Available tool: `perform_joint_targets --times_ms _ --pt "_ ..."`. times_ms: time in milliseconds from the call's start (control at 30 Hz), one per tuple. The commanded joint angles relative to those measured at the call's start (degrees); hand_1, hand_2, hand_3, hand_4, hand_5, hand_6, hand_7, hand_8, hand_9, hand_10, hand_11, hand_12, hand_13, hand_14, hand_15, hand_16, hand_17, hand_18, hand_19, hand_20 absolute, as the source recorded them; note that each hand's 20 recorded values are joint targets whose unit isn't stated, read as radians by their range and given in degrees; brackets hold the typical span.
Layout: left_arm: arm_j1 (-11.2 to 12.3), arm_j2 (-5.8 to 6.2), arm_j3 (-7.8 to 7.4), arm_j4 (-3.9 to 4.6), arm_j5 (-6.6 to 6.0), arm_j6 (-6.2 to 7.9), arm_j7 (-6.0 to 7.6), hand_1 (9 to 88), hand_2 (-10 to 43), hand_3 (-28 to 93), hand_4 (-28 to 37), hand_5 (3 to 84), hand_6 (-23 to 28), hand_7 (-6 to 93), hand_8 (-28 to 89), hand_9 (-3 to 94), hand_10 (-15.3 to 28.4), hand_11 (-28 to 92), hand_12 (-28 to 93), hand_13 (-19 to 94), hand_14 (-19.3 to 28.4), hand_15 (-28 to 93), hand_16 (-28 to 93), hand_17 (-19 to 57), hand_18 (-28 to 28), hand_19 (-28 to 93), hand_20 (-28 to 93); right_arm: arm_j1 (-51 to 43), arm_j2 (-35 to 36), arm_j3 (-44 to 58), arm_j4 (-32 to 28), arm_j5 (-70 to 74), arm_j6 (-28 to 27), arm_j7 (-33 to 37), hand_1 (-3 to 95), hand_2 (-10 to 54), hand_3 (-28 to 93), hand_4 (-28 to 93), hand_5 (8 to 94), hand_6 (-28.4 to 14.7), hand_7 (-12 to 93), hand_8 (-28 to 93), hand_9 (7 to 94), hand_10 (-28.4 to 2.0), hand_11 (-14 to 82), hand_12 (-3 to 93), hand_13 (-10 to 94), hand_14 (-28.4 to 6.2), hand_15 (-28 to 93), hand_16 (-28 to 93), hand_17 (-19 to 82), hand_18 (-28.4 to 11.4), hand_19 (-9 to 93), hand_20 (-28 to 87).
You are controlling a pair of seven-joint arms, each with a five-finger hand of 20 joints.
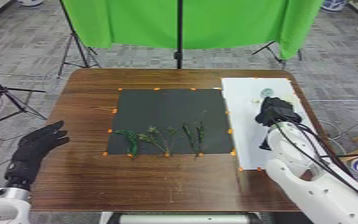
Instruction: Arrange flowers
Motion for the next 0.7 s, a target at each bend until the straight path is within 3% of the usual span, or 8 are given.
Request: perform_joint_targets --times_ms 33,267,500,633,700 --pt "0.7 -0.59 -0.31 -0.13 0.18 -0.54 -0.74 34.3 4.7 63 -18.3 43.2 7.2 8.8 -5 41.9 14.5 22 13 37 19.0 27 -1 10.0 13.8 17 21 -2.7 -1.0 -1.1 1.8 0.2 5.1 -2.0 57.4 -9.5 54 -10 72.4 -0.8 14 8 89.2 -10.8 16.9 40.6 94 -1.0 56 32 69 -9.6 93 48" --pt "1.0 -0.55 -0.61 -0.31 0.08 -0.28 -0.45 34.4 4.7 63 -18.3 43.2 7.2 8.9 -5 42.0 14.5 22 13 37 19.1 27 -1 10.0 13.9 17 21 -1.6 -0.3 -1.8 2.2 -0.7 9.3 -2.3 64.4 -9.5 52 -10 80.9 -2.6 20 14 93.2 -9.2 15.0 44.6 94 -0.1 59 29 70 -9.2 93 49" --pt "1.9 0.45 -1.94 -0.65 -0.54 0.33 0.00 34.5 4.7 63 -18.2 43.4 7.3 8.9 -5 42.2 14.5 22 13 37 19.1 27 -1 10.1 13.9 17 21 3.4 1.1 -1.3 -3.9 2.0 15.3 -4.0 65.2 -9.5 53 -10 81.5 -3.7 21 15 93.6 -9.1 15.7 44.2 94 0.0 59 29 71 -9.0 93 50" --pt "2.7 1.10 -3.41 -0.62 -1.77 2.03 0.76 34.6 5.1 62 -18.4 43.7 7.4 9.0 -6 42.5 14.7 22 13 38 19.1 27 -1 10.2 13.9 17 21 11.2 -0.5 -5.4 -6.6 9.1 19.1 -9.0 65.1 -9.5 53 -11 81.5 -3.8 21 15 93.7 -9.2 15.9 44.3 94 0.0 59 29 71 -9.0 93 50" --pt "3.1 1.21 -3.96 -0.40 -2.41 3.02 1.24 34.8 8.5 63 -19.2 44.1 7.3 9.2 -6 43.0 14.7 22 13 38 19.1 27 -1 10.4 13.8 17 21 16.0 -2.8 -8.4 -6.3 15.1 20.3 -14.1 65.1 -9.5 53 -11 81.5 -3.8 21 15 93.7 -9.2 15.7 44.5 94 0.0 59 30 71 -8.9 93 50"
